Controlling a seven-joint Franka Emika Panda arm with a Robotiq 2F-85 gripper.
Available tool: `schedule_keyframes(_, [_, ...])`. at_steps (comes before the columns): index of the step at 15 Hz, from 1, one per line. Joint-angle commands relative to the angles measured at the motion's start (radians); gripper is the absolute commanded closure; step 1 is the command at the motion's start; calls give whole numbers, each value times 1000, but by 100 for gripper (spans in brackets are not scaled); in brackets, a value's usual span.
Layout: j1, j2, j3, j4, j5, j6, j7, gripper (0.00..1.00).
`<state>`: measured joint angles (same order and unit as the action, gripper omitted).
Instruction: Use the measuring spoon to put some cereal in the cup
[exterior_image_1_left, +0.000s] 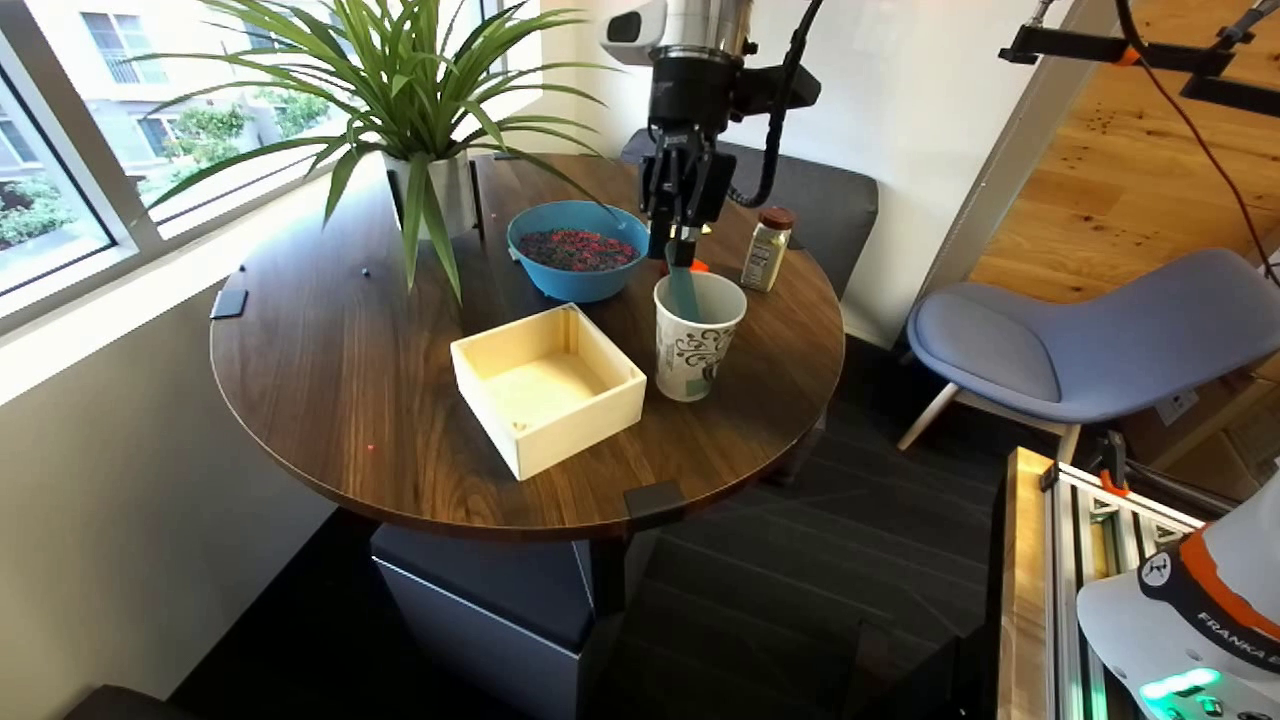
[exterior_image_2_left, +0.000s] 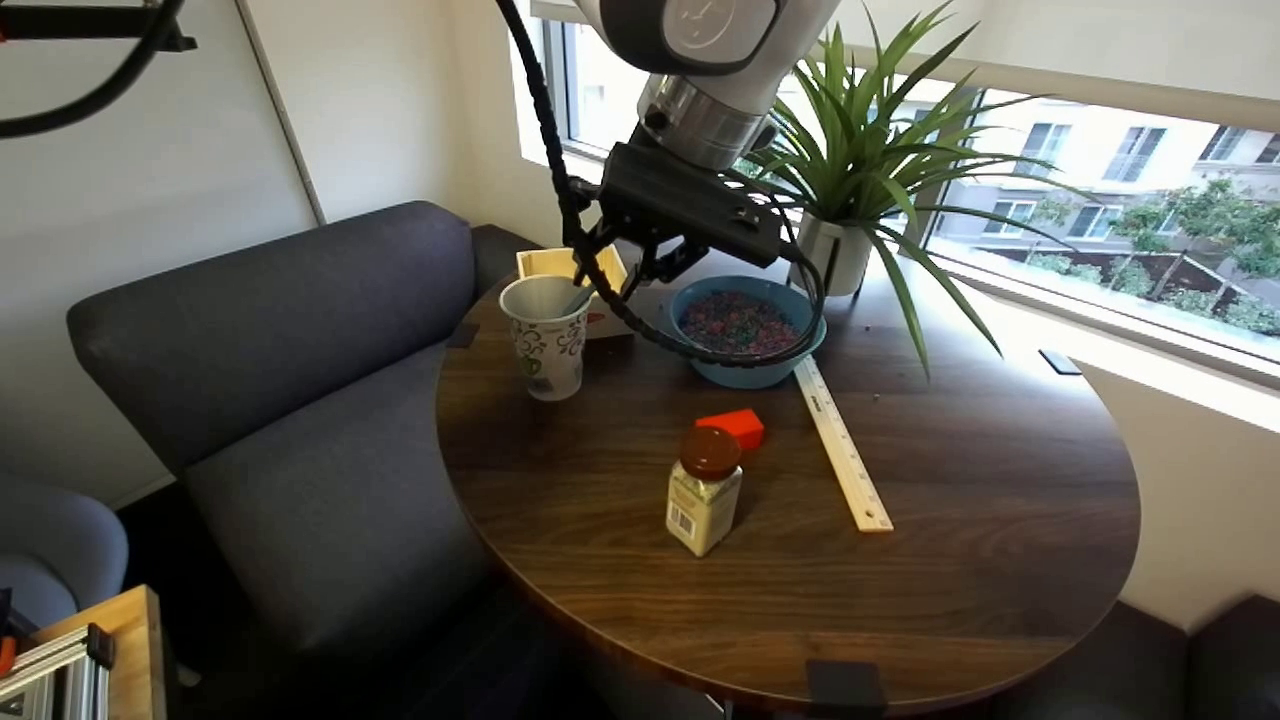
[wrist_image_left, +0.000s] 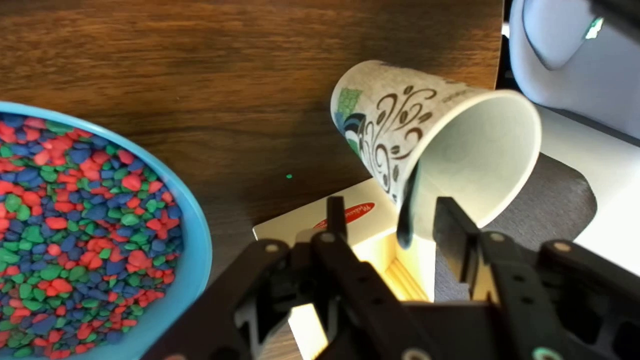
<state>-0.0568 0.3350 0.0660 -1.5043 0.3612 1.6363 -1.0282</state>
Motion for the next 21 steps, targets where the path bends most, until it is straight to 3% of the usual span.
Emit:
schedule_keyframes(1, [5,-32,3,-50,-25,37,10,77])
schedule_keyframes(4, [5,-34,4,-54,-22,46,10,99])
schedule_keyframes(11, [0,-124,2,-81,-2,28,29,98])
schedule_keyframes(17, [-29,-271,-28,-91,139,19,78,98])
schedule_keyframes(21, [-30,-350,-78,-145,195,191,141,98])
